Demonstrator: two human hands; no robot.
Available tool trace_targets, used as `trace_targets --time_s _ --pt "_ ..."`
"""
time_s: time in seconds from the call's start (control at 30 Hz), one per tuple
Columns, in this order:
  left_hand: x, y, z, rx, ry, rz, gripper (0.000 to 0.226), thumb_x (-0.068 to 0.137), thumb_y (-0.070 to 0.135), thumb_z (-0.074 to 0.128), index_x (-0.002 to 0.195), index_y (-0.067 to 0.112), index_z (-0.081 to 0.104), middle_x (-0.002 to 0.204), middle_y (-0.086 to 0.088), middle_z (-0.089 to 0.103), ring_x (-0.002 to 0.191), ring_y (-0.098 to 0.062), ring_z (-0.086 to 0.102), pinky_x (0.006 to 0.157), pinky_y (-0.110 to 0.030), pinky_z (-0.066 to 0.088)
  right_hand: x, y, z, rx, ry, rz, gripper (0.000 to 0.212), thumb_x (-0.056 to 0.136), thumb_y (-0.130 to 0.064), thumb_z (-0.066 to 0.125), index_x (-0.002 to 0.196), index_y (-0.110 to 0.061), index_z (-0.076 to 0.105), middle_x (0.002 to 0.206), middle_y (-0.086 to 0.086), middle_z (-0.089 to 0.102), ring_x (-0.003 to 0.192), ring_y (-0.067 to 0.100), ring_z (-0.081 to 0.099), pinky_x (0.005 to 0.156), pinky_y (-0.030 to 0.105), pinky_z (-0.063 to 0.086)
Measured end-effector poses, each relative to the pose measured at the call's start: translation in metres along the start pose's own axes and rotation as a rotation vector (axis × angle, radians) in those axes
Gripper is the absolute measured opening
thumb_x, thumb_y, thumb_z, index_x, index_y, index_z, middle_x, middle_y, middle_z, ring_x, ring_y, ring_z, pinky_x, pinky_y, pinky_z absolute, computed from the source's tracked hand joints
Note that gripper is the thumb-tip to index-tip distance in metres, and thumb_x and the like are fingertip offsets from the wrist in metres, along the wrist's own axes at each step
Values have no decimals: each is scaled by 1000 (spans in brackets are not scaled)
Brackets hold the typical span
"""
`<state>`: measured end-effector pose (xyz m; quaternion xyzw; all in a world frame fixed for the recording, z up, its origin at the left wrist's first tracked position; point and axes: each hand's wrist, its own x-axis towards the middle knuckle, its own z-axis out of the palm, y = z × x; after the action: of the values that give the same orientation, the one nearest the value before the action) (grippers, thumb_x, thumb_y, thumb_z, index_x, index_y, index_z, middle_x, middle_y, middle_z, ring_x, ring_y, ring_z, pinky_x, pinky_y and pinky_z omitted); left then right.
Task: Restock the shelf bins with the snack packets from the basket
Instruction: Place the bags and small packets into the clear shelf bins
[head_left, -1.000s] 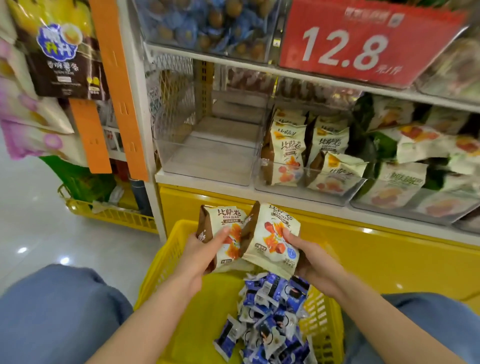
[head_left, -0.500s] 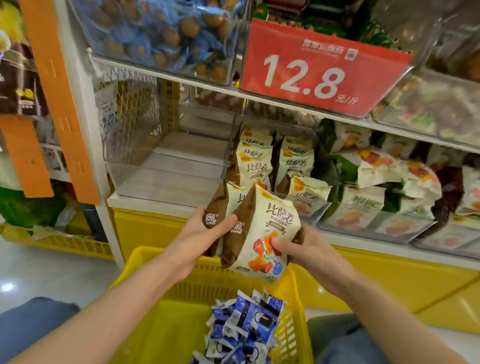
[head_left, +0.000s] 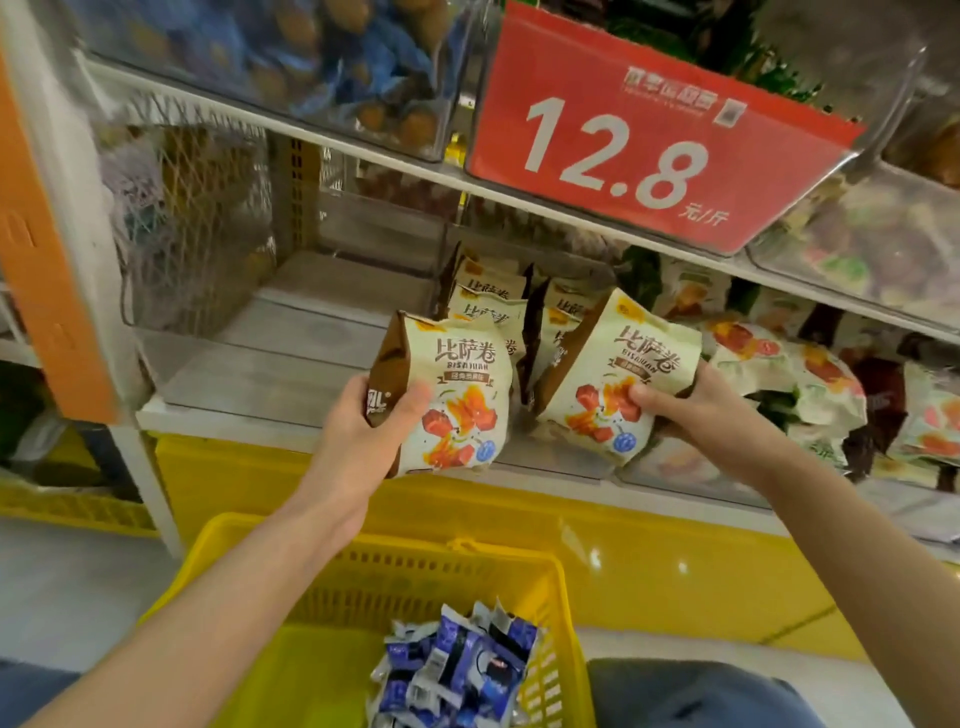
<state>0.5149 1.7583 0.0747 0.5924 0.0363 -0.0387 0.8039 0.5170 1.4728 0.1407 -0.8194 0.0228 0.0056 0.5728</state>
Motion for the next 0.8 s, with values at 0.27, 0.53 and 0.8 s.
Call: trace_targets --time_s 0.27,0.53,0.8 --pt "-5 4 0 21 -26 43 39 64 43 65 99 37 51 102 9 67 89 -11 68 64 -25 57 27 -6 -13 -56 240 -145 56 72 -11 74 121 -15 47 109 -4 65 95 8 66 70 24 57" --pt "-11 4 1 54 -38 75 38 63 44 64 97 37 50 99 10 67 84 -8 68 57 -19 55 34 3 4 -554 4 -150 56 69 -10 81 108 -20 42 105 -6 60 107 16 58 87 32 49" --pt "-9 1 1 90 -44 74 26 72 40 66 93 39 51 91 18 65 73 1 67 52 -14 51 30 -35 27 -1170 131 -450 91 67 -54 73 142 -22 33 140 2 46 129 21 41 104 39 36"
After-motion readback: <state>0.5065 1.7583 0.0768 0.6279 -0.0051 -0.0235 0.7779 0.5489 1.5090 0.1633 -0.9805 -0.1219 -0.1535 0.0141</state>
